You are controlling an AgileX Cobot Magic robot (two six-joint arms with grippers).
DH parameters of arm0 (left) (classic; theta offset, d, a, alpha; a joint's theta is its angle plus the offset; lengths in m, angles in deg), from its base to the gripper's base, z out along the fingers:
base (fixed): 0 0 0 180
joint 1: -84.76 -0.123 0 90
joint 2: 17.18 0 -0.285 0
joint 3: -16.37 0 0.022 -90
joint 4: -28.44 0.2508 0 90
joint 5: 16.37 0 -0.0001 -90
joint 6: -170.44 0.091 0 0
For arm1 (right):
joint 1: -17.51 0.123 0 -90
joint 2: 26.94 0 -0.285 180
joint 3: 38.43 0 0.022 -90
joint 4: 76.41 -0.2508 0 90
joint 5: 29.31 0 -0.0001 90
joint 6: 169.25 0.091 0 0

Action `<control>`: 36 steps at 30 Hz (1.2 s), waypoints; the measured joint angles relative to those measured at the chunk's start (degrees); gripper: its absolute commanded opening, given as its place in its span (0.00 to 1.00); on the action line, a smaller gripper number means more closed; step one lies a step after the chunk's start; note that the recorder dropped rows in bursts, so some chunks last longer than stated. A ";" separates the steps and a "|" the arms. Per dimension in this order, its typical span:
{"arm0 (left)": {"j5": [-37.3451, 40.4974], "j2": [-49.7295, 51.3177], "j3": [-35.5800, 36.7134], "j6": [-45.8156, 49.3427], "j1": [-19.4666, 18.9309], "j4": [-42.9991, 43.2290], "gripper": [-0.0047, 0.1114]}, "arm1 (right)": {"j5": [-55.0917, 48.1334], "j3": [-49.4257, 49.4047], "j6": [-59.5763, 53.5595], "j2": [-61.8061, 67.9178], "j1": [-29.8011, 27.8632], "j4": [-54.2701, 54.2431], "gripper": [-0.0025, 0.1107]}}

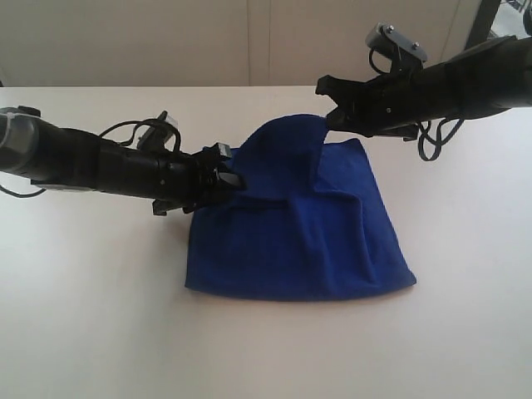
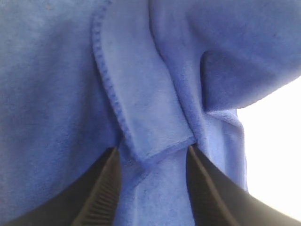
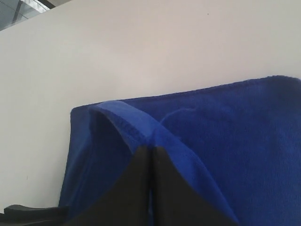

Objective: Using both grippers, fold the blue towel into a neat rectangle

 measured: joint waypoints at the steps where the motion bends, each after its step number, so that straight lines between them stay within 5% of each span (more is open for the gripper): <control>1: 0.00 0.25 -0.01 -0.15 0.00 0.00 0.47 | 0.00 0.00 0.00 0.00 0.00 0.00 0.02; 24: 1.19 2.53 -1.74 -0.49 0.00 0.00 0.42 | 0.00 0.00 0.00 0.00 0.00 0.00 0.02; 36: 0.20 2.53 -1.74 -0.49 0.00 0.00 0.04 | 0.00 0.00 0.00 0.00 0.00 0.00 0.02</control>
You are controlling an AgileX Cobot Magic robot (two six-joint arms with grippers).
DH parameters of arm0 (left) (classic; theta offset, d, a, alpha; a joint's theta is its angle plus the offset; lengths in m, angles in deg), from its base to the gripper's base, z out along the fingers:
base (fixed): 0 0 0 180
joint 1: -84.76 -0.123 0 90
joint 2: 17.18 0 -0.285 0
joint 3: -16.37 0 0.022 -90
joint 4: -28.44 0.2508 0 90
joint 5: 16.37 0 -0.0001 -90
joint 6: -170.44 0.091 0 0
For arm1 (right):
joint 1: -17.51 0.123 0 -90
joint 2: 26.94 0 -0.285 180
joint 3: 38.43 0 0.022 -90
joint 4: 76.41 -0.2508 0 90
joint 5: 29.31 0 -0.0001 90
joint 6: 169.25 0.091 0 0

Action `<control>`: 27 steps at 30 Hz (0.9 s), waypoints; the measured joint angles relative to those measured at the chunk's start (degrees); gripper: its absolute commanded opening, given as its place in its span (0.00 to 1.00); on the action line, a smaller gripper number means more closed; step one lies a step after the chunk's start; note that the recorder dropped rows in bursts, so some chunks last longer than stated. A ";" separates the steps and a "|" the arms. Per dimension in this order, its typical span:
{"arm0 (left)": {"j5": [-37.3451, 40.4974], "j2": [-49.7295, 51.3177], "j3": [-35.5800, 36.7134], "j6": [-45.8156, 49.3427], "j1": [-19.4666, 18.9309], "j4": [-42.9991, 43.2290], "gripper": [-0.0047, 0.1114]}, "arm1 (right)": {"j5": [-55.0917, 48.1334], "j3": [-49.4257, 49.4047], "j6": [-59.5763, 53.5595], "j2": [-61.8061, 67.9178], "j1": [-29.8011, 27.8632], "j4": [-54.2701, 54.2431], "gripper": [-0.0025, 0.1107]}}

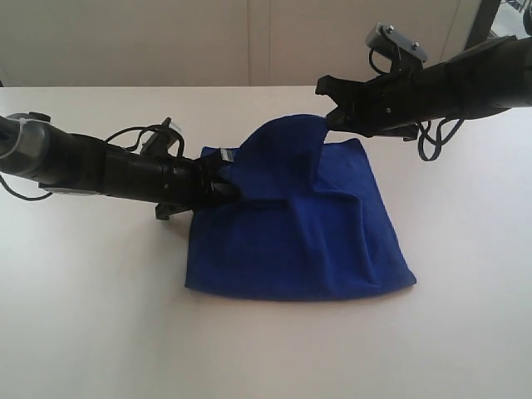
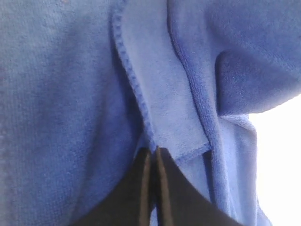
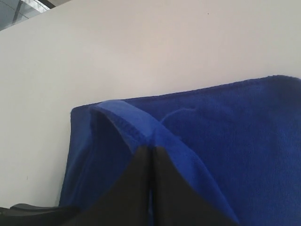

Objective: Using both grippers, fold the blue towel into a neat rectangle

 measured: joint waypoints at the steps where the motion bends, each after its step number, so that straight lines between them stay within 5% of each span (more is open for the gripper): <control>1: 0.00 0.00 0.00 0.43 0.00 0.00 0.04 | 0.00 0.00 0.00 0.00 0.00 0.11 0.02; 18: 1.83 0.00 0.00 2.44 0.00 0.00 0.05 | -0.20 0.00 0.00 0.00 0.00 3.39 0.02; 27: 0.42 0.00 0.00 2.44 0.00 0.00 0.39 | -0.25 0.00 0.00 0.00 0.00 3.39 0.02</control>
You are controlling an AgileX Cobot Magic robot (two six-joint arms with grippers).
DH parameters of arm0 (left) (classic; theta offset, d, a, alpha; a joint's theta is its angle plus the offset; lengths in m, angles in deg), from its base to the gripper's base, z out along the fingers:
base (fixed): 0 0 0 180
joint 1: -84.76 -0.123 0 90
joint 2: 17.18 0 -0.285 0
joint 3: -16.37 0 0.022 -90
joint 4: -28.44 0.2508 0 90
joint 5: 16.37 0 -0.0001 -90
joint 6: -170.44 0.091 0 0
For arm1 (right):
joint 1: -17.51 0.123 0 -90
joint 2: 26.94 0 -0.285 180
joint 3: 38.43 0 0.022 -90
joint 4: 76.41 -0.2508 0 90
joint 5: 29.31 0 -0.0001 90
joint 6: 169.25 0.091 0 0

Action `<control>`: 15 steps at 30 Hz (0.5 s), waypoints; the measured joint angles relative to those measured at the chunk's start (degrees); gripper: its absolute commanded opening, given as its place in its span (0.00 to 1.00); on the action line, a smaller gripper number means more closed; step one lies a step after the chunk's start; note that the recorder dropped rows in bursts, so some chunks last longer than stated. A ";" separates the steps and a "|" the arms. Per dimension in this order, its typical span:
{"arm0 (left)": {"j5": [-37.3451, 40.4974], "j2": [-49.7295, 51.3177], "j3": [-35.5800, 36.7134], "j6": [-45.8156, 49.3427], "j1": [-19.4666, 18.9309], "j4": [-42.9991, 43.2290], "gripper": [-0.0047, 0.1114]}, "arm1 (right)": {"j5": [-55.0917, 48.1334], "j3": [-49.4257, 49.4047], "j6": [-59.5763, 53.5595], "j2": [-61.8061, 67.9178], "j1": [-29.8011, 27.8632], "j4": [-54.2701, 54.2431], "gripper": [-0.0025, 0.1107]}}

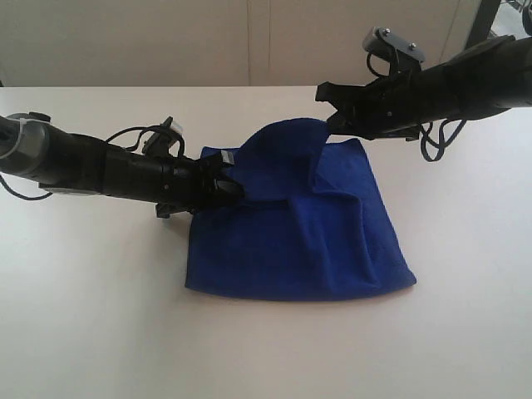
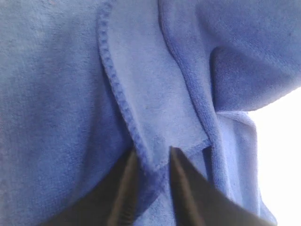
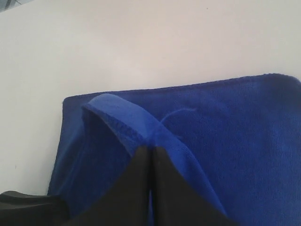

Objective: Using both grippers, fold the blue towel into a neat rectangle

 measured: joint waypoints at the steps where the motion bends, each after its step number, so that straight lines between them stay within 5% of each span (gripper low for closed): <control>1: -0.08 0.00 0.00 0.00 0.00 0.00 0.41 | 0.00 0.00 0.00 0.00 0.00 0.00 0.02; 15: -0.44 0.00 -1.94 -0.65 0.00 0.00 0.42 | -0.35 0.00 0.00 0.00 0.00 0.08 0.02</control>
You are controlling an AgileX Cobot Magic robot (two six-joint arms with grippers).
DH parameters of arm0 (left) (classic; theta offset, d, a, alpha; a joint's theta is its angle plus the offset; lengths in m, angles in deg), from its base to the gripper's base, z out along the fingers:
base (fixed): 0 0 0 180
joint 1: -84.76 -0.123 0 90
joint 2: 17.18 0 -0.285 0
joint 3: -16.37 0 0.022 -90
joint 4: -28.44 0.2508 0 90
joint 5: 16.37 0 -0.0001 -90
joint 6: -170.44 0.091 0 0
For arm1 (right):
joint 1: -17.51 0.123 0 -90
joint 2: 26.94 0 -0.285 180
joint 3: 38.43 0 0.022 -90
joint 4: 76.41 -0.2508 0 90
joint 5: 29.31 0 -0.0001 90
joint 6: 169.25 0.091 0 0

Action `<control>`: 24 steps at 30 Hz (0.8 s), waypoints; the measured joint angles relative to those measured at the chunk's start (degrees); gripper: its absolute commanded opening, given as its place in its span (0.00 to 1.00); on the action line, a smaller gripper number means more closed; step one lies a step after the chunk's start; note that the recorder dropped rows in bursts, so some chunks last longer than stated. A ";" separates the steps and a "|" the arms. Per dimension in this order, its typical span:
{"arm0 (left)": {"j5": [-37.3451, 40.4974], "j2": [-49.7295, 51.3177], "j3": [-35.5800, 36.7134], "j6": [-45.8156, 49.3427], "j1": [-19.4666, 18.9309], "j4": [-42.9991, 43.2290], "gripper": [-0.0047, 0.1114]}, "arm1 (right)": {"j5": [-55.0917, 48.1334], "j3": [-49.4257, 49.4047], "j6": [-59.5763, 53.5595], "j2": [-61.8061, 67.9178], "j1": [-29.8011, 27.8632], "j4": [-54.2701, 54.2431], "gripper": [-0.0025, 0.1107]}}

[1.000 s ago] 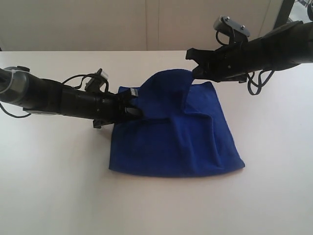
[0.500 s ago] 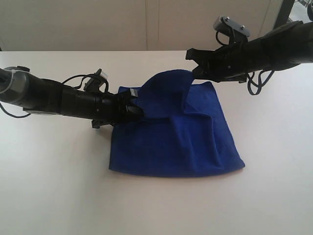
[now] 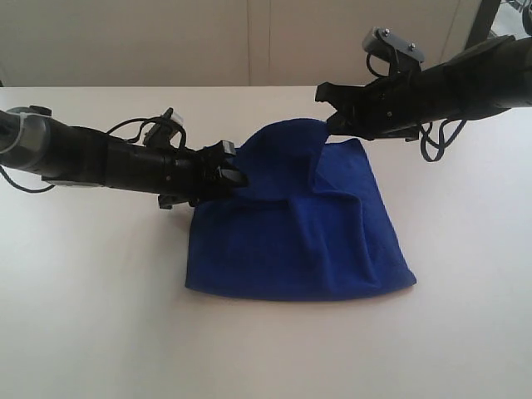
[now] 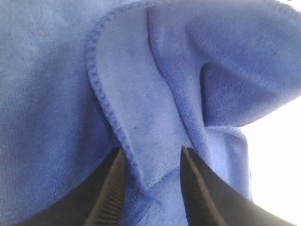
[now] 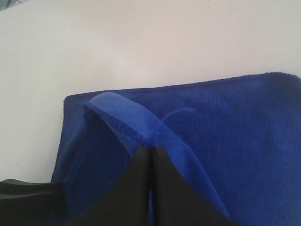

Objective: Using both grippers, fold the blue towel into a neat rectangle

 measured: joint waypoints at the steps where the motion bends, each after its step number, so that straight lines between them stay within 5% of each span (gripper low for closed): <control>1: 0.00 0.00 -0.10 0.00 0.00 0.00 0.42 | 0.00 0.00 0.00 0.00 0.00 0.00 0.02; 10: 0.00 1.25 -0.21 -0.42 0.00 0.00 0.40 | 0.00 0.00 0.00 0.00 0.00 0.13 0.02; 19: 0.00 1.25 -0.21 -1.01 0.00 0.00 0.04 | 0.00 0.00 0.00 0.00 0.00 0.13 0.02; 24: 0.00 1.25 -0.21 -1.01 0.00 0.00 0.04 | 0.00 0.00 0.00 0.00 0.00 0.13 0.02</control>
